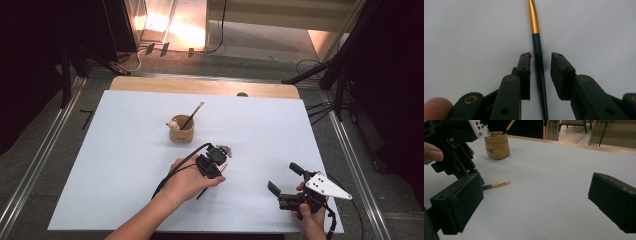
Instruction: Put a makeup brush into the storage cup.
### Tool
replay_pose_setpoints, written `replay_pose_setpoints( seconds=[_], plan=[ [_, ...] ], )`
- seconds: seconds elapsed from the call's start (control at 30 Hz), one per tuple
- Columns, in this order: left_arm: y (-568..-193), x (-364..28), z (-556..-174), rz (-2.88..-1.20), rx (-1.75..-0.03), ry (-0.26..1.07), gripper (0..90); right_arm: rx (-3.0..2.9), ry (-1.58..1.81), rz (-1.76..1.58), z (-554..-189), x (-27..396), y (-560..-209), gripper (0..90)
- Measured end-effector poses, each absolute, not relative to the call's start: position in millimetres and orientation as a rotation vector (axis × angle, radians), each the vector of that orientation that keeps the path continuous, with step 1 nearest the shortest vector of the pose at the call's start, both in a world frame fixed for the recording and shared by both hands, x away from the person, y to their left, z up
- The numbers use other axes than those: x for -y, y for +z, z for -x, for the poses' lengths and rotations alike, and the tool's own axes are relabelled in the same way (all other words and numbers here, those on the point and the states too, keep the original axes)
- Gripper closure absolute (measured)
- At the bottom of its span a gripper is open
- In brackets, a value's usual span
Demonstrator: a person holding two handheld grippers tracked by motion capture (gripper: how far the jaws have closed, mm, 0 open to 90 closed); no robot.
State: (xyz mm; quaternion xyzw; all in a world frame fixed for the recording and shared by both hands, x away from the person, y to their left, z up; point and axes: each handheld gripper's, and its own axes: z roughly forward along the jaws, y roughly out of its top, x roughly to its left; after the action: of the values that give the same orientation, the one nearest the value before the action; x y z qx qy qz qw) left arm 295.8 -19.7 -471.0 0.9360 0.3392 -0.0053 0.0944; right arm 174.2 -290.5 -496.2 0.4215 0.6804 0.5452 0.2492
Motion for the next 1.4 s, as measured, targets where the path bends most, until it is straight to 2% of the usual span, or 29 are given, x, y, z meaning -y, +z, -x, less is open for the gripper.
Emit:
replay_pose_setpoints(
  seconds=[0.23,0.4,1.0,1.4],
  plan=[
    [-473,21,-296,-2.793,-1.017,0.008,74.0,-1.853,1.485,-1.146,-174,290,-496,0.2],
    [-474,23,-294,-2.806,-1.025,0.057,83.2,-1.853,1.487,-1.149,-174,290,-496,0.2],
    [-473,19,-296,-2.822,-0.957,0.027,84.7,-1.855,1.489,-1.147,-175,290,-497,0.2],
    [-460,5,-301,-2.732,-0.96,-0.019,84.7,-1.86,1.493,-1.14,-175,289,-497,0.2]
  ],
)
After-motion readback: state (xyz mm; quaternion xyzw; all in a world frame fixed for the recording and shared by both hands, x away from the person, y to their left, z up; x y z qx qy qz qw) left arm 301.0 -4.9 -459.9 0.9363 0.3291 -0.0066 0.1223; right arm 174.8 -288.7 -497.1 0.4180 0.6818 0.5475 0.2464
